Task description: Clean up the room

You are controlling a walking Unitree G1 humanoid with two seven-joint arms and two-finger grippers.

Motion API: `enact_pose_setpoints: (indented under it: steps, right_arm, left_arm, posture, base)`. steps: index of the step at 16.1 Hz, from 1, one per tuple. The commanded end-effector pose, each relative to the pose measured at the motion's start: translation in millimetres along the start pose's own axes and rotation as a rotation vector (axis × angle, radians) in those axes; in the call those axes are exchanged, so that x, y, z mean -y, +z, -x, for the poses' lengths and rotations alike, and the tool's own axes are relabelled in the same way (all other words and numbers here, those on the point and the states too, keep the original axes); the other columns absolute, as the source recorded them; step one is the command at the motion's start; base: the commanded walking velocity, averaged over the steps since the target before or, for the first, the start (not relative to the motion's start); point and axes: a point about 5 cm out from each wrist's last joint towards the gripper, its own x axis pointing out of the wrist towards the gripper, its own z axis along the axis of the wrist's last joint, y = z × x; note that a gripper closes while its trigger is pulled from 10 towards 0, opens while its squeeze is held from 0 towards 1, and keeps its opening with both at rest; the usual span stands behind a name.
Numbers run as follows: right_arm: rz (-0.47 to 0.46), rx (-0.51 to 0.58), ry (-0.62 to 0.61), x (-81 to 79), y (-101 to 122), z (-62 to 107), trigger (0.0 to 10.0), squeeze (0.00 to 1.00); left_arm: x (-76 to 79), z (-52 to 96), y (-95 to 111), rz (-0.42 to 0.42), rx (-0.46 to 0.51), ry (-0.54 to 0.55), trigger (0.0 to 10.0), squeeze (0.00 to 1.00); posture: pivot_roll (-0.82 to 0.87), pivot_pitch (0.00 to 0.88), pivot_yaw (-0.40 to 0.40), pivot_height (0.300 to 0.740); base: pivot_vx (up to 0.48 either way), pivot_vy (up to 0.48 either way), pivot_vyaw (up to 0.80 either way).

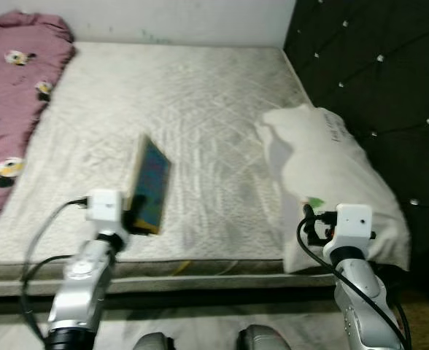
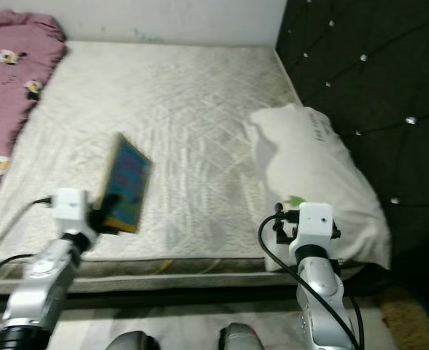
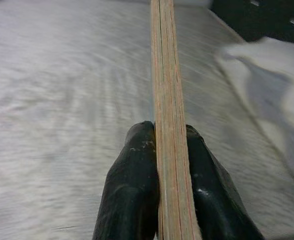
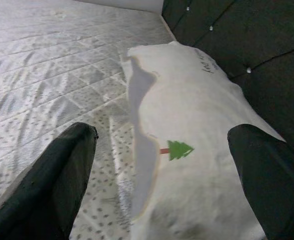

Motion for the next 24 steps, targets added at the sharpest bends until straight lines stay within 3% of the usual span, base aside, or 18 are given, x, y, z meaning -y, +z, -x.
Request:
enact_pose_setpoints:
  steps: [1,5,17,24]
  right_arm:
    - [0.007,-0.008,-0.021,7.6,-0.3,-0.1,10.0,0.00]
    - [0.004,-0.005,-0.021,6.9,-0.3,-0.5,10.0,0.00]
    - [0.009,-0.005,-0.017,7.1,-0.1,-0.9,10.0,0.00]
    - [0.011,-0.011,-0.012,6.8,-1.3,-1.6,10.0,0.00]
  left_arm:
    - [13.9,-4.0,9.9,0.001,0.055,-0.067,10.0,0.00]
    - [16.3,-3.8,11.7,0.003,0.069,-0.096,10.0,0.00]
    - [18.2,-3.7,11.4,0.002,0.072,-0.109,10.0,0.00]
    - [15.8,-5.2,9.8,-0.006,0.055,-0.077,10.0,0.00]
  posture:
    - [-0.13,0.082,-0.003,0.740]
    - [-0.13,0.083,-0.001,0.740]
    - [-0.13,0.083,-0.004,0.740]
    - [-0.13,0.077,-0.005,0.740]
  base:
    - [0.000,0.000,-0.65]
    - [0.000,0.000,-0.32]
    - [0.356,0.000,0.00]
    - [0.000,0.000,0.00]
